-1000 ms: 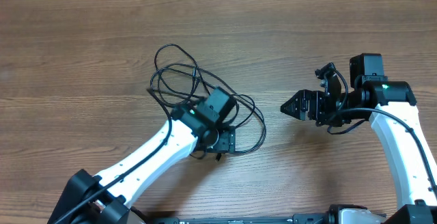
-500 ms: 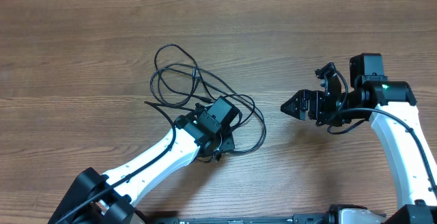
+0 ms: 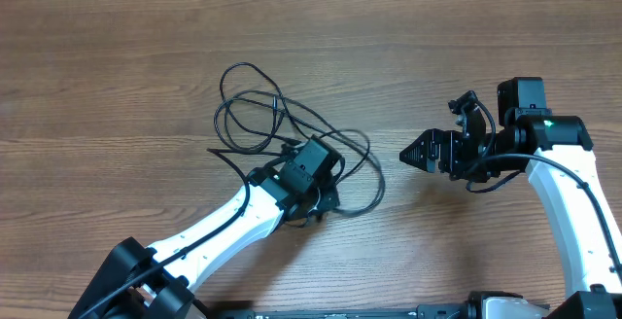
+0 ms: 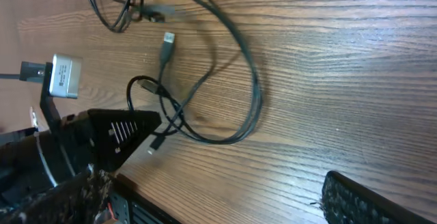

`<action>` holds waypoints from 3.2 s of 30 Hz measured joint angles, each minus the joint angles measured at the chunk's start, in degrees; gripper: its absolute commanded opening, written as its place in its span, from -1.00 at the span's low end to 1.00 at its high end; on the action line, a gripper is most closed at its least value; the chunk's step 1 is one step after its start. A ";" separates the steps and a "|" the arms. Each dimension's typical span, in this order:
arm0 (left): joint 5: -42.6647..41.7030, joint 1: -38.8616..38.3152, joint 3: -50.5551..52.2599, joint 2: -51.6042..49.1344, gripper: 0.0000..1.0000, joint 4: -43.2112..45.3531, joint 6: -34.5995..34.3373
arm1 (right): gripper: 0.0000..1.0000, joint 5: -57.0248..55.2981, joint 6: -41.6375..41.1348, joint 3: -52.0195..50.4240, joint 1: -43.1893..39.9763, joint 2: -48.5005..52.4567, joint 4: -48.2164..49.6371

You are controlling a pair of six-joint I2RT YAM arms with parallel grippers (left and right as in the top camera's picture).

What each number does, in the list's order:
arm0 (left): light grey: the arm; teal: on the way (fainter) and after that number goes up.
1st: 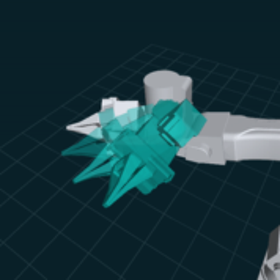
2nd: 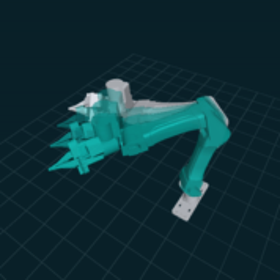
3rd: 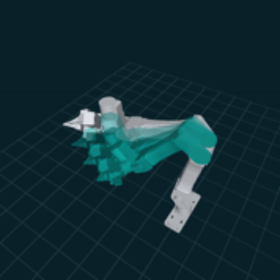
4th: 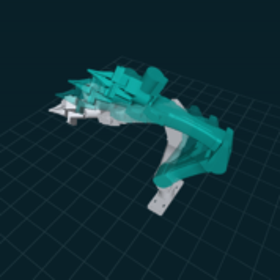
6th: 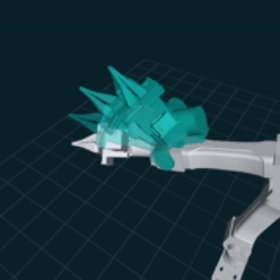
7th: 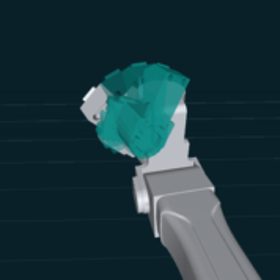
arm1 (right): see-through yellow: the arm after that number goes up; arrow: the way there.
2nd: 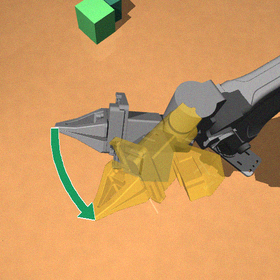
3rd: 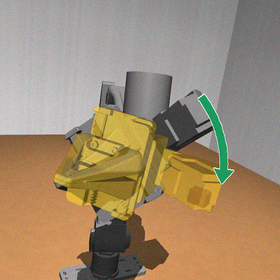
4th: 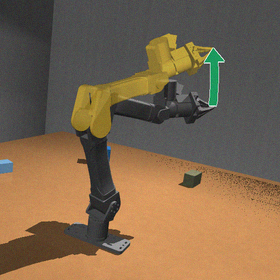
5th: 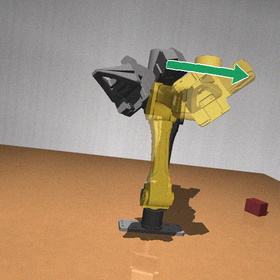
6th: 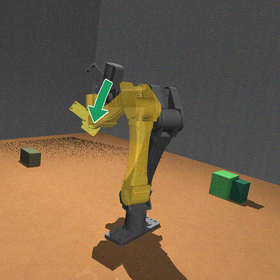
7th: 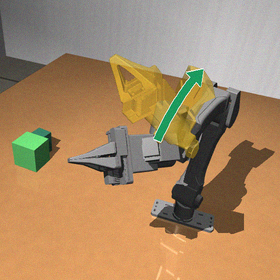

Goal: Untangle cables

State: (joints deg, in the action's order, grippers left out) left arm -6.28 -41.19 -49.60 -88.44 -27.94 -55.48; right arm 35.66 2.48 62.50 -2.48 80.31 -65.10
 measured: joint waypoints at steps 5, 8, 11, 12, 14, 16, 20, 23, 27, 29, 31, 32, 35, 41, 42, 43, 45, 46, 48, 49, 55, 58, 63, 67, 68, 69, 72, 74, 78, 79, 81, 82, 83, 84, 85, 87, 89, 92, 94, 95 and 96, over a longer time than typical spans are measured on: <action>-7.04 1.99 -3.93 0.00 -0.91 0.83 1.46 | 1.00 0.07 -0.92 0.00 0.00 0.00 0.07; -10.51 3.50 -9.44 0.11 -0.91 1.01 2.56 | 1.00 0.07 -2.03 0.00 0.00 0.00 0.76; -13.29 4.74 -14.32 0.94 -0.91 1.33 3.17 | 1.00 0.07 -3.89 0.00 0.00 0.00 1.62; -13.97 5.05 -15.41 1.25 -0.92 1.42 3.19 | 1.00 0.09 -4.48 0.00 0.00 0.00 1.95; -15.50 5.64 -17.92 1.79 -0.91 1.49 3.23 | 1.00 0.07 -6.49 0.00 0.00 0.00 2.97; -16.31 5.73 -19.58 2.08 -0.92 1.57 3.34 | 1.00 0.07 -8.87 0.00 0.00 0.00 3.89; -17.29 5.70 -20.57 2.21 -0.92 2.38 3.34 | 1.00 0.50 -14.34 0.00 0.00 0.00 5.38; -17.51 5.73 -20.57 2.21 -0.91 2.40 3.23 | 1.00 3.08 -20.57 0.00 0.00 0.00 7.72; -17.42 5.73 -20.57 2.21 -0.91 2.49 1.62 | 1.00 9.60 -29.03 0.00 0.00 0.00 13.18; -17.03 5.73 -20.57 2.21 -0.92 2.54 0.09 | 1.00 12.79 -33.11 0.00 0.00 0.00 15.17; -16.63 5.73 -20.57 2.21 -0.91 2.69 -2.08 | 1.00 15.26 -37.86 0.00 0.00 0.00 15.80; -16.44 5.73 -20.57 2.21 -0.92 3.17 -3.89 | 1.00 16.35 -40.76 0.00 0.00 0.00 15.58; -16.20 5.73 -20.57 2.21 -0.92 4.57 -7.08 | 1.00 17.75 -45.07 0.00 0.00 0.00 15.32; -17.29 5.73 -20.57 2.21 -0.91 10.43 -13.33 | 1.00 17.70 -50.99 0.00 0.00 0.00 15.45; -17.90 5.73 -20.57 2.21 -0.92 11.21 -14.05 | 0.97 17.35 -52.02 0.00 0.00 0.00 15.78; -18.47 5.73 -20.57 2.21 -0.91 11.74 -14.62 | 0.93 17.07 -52.70 0.00 0.00 0.00 16.02; -19.39 5.70 -20.57 2.21 -0.92 12.55 -15.50 | 0.86 16.57 -54.05 0.00 0.00 0.00 17.03; -19.76 5.68 -20.57 2.21 -0.91 12.72 -16.11 | 0.83 16.41 -54.58 0.00 0.02 0.00 17.46; -20.22 5.60 -20.57 2.21 -0.91 12.92 -17.09 | 0.67 16.35 -55.23 0.00 0.15 0.00 18.10; -20.37 5.49 -20.57 2.21 -0.91 13.05 -17.55 | 0.61 16.15 -55.65 0.00 0.35 0.00 18.56; -21.77 3.21 -20.57 2.21 -0.92 16.87 -18.86 | 0.00 14.75 -57.31 0.00 2.38 0.26 20.46; -23.41 2.91 -20.57 2.21 -0.92 19.41 -19.43 | -0.28 14.25 -57.92 0.00 2.67 1.01 20.55; -25.38 2.91 -20.57 2.21 -0.91 20.11 -19.58 | -0.93 13.55 -57.72 0.00 2.67 2.29 20.96; -26.58 2.91 -20.57 2.21 -0.91 19.85 -19.61 | -0.93 13.73 -58.27 0.00 2.67 3.28 20.98; -26.75 2.91 -20.57 2.21 -0.91 19.85 -19.61 | -0.93 13.73 -58.27 0.00 2.67 3.56 21.00; -26.99 2.91 -20.57 2.21 -0.91 19.82 -19.61 | -0.93 13.57 -58.31 0.00 2.67 3.91 21.00; -27.91 3.04 -20.57 2.19 -0.92 19.82 -19.58 | -0.93 12.70 -58.38 0.00 2.67 4.33 20.96; -29.22 3.48 -20.57 2.19 -0.91 19.85 -19.54 | -0.93 12.28 -58.36 0.00 2.56 4.35 20.94; -35.52 5.99 -20.57 2.21 -0.91 21.77 -17.57 | -0.93 10.71 -58.25 0.00 1.16 4.52 20.96; -37.66 6.91 -20.59 2.21 -0.92 22.53 -16.57 | -0.93 10.38 -58.18 0.00 0.44 4.63 20.92; -41.31 8.61 -20.57 2.19 -0.92 23.26 -14.73 | -0.93 10.12 -58.14 0.00 -0.94 4.72 20.87; -43.45 9.51 -20.57 2.21 -0.92 23.39 -13.35 | -0.93 9.97 -58.12 0.00 -1.64 4.72 20.85; -45.68 10.34 -20.57 2.21 -0.91 23.45 -11.91 | -0.93 9.97 -58.05 0.00 -2.14 4.72 20.90; -47.76 11.10 -20.57 2.19 -0.91 23.45 -10.54 | -0.93 9.97 -57.90 0.00 -2.47 4.72 20.87; -49.64 11.72 -20.57 2.19 -0.92 23.34 -9.44 | -0.93 9.99 -57.79 0.00 -2.60 4.72 20.85; -54.23 13.35 -20.57 2.19 -0.92 23.34 -7.21 | -0.93 10.03 -57.61 0.00 -2.62 4.72 20.79; -57.53 14.75 -20.57 2.19 -0.92 23.28 -5.70 | -0.93 10.23 -57.46 0.00 -2.64 4.72 20.48; -61.20 16.87 -20.57 2.19 -0.62 23.06 -3.76 | -0.93 10.43 -56.76 0.00 -2.62 4.72 20.50; -62.77 18.51 -20.59 2.21 -0.36 22.40 -2.40 | -0.93 9.84 -54.58 0.00 -2.75 4.74 20.33; -63.30 19.39 -20.59 2.21 -0.24 22.27 -1.97 | -0.93 9.70 -53.66 0.00 -2.80 4.81 20.26; -63.60 20.09 -20.61 2.21 -0.14 22.12 -1.27 | -0.93 9.44 -52.37 0.00 -2.91 4.83 19.96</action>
State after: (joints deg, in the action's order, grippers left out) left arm -69.89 -21.10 -70.22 -86.24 -5.82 -56.75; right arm 45.10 -49.89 62.50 -5.39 85.14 -45.15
